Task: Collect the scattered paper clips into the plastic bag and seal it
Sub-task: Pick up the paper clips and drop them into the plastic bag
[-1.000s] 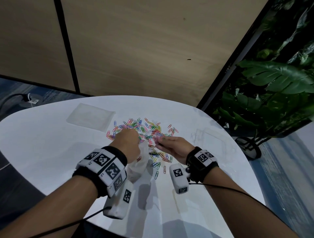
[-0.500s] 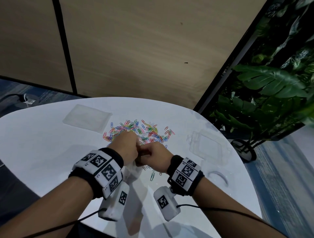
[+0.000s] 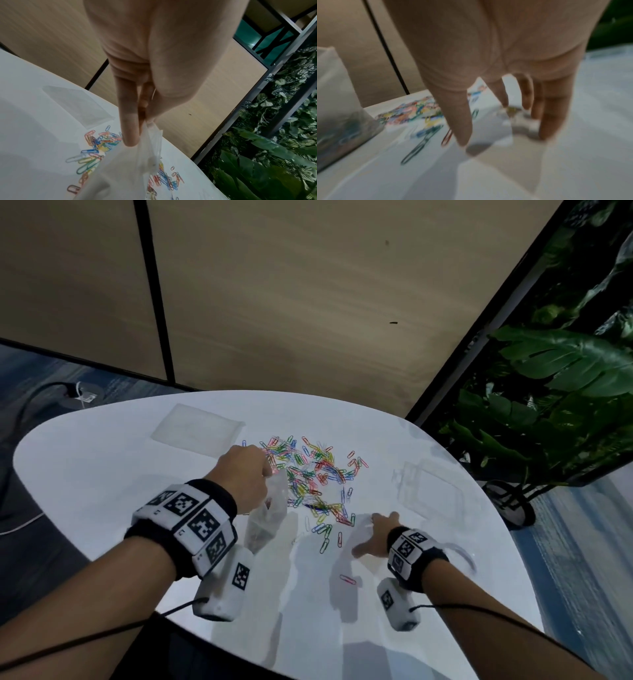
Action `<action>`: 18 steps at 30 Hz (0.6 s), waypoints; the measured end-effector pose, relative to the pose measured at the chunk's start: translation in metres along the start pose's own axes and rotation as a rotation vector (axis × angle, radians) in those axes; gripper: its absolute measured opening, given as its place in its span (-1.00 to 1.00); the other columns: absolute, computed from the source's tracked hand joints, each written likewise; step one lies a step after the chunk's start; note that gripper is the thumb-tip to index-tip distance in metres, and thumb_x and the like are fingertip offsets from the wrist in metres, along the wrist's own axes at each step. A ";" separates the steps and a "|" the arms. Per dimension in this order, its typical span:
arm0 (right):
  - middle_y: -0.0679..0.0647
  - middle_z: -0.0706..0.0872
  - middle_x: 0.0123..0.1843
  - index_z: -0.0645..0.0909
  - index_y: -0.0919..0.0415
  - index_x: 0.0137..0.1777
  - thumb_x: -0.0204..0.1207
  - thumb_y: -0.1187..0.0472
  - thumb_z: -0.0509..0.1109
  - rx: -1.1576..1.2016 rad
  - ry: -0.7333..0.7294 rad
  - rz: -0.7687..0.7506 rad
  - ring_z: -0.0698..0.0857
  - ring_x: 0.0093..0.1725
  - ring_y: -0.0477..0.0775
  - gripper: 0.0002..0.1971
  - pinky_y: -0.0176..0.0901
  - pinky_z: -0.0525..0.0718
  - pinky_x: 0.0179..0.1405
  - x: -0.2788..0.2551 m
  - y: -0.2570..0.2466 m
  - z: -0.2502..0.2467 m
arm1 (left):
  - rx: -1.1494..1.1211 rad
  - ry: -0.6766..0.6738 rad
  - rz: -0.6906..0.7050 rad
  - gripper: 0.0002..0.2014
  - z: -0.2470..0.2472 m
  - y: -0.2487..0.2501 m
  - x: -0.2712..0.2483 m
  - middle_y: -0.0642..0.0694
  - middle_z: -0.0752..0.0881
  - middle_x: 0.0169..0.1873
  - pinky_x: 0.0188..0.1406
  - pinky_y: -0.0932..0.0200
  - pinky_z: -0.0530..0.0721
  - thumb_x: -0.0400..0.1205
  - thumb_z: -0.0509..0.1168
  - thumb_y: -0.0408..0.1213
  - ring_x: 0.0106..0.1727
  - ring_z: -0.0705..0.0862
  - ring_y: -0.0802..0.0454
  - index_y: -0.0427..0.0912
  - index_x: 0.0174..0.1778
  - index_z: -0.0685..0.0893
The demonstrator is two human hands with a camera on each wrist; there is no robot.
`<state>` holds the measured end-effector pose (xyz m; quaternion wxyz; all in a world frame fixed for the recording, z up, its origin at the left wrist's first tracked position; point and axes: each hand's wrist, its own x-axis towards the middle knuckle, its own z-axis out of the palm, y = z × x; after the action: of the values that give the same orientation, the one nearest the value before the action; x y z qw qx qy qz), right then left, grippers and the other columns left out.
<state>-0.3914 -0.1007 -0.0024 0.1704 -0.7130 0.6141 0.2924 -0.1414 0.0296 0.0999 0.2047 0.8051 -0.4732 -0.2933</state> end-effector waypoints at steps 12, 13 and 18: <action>0.22 0.39 0.49 0.31 0.04 0.55 0.62 0.24 0.23 -0.033 0.349 -0.377 0.41 0.42 0.34 -0.50 0.16 0.57 0.30 0.018 -0.094 0.021 | -0.020 0.030 -0.027 -0.63 -0.013 -0.022 -0.001 -0.32 0.77 0.13 0.20 -0.09 0.79 0.64 0.21 -0.52 0.09 0.80 -0.30 -0.23 0.30 0.76; 0.23 0.46 0.41 0.40 0.11 0.48 0.59 0.35 0.25 -0.058 0.375 -0.401 0.48 0.36 0.31 -0.55 0.12 0.62 0.24 0.019 -0.095 0.021 | -0.017 0.032 -0.027 -0.63 -0.013 -0.023 -0.001 -0.32 0.77 0.13 0.21 -0.09 0.78 0.64 0.21 -0.51 0.09 0.80 -0.30 -0.23 0.31 0.75; 0.22 0.70 0.12 0.70 0.28 0.18 0.53 0.45 0.31 -0.009 0.433 -0.445 0.71 0.11 0.23 -0.72 -0.09 0.68 0.07 0.021 -0.085 0.010 | 0.009 0.015 -0.023 -0.65 -0.011 -0.019 -0.002 -0.30 0.77 0.16 0.24 -0.09 0.77 0.65 0.24 -0.48 0.10 0.79 -0.30 -0.22 0.32 0.75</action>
<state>-0.3087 -0.0947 -0.0334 0.0922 -0.8765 0.4635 0.0919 -0.1227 0.0409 0.0972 0.2013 0.8135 -0.4637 -0.2876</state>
